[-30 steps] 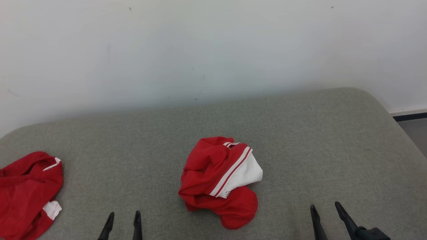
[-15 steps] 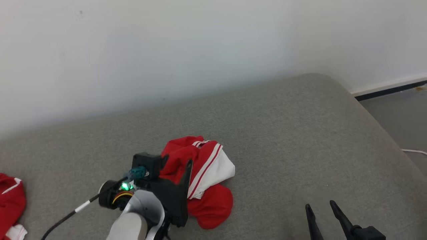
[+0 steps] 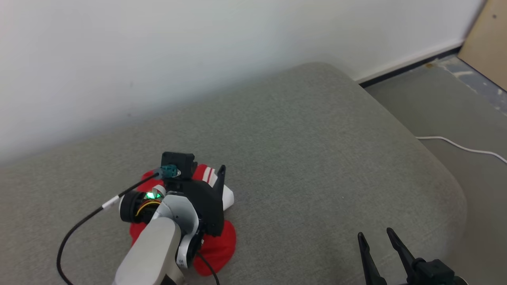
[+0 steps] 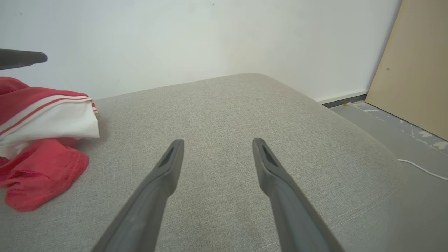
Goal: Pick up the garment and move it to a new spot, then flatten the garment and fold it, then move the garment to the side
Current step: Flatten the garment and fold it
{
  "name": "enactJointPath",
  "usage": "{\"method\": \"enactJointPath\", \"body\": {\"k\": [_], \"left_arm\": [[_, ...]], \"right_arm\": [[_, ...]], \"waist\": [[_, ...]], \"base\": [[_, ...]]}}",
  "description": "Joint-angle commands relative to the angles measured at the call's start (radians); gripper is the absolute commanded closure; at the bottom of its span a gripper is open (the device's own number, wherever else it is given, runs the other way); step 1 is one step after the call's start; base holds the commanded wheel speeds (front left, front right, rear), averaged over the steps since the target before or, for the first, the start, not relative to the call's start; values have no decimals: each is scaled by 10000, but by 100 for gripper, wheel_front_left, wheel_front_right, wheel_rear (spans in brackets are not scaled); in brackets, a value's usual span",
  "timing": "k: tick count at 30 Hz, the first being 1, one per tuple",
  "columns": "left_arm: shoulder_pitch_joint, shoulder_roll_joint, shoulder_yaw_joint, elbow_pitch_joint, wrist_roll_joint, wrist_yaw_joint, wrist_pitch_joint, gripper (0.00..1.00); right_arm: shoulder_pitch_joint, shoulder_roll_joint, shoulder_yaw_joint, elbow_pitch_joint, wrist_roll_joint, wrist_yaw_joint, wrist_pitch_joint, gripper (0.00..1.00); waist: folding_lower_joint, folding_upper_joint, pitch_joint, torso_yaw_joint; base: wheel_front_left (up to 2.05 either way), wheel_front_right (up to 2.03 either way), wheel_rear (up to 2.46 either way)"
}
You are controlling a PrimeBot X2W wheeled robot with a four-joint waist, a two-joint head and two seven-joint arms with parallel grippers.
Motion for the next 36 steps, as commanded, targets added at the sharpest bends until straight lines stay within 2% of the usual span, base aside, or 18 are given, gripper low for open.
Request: {"method": "enactJointPath", "body": {"k": [1,10,18,19,20,24,27,33,36], "left_arm": [[-322,18,46,413,-55,108,165,0],[-1847,302,-269,2392,574,876,1782,0],[-2236,433,-657,3273,756,941,3069,0],[-2222,414,-707,3288,756,897,3110,31],[-2215,403,-731,3282,743,892,3108,100],[-2136,338,-839,3265,637,688,3040,100],[-2143,228,-849,3030,473,612,2539,100],[-2600,31,-815,1991,23,371,-15,100],[-2909,0,-976,1267,-721,159,-1390,100]], "right_arm": [[-151,25,21,25,107,-25,-73,0],[-336,70,292,127,134,-25,-144,0],[-304,127,288,251,180,-25,-186,0],[-325,133,302,254,175,-25,-188,0],[-341,142,320,252,178,-25,-180,0],[-352,142,330,263,180,-25,-187,0],[-368,158,346,279,165,-25,-194,0],[-411,167,427,314,178,-25,-196,0],[-442,170,504,349,182,-25,-178,0]], "waist": [[0,-1,433,-587],[0,-1,718,-971],[0,-1,724,-915],[0,-1,718,-881],[0,-1,712,-853],[0,-1,693,-754],[0,-1,668,-667],[0,-1,613,-576],[0,-1,551,-601]], "base": [[0,0,0],[0,0,0],[0,0,0],[0,0,0],[0,0,0],[0,0,0],[0,0,0],[0,0,0],[0,0,0]]}}
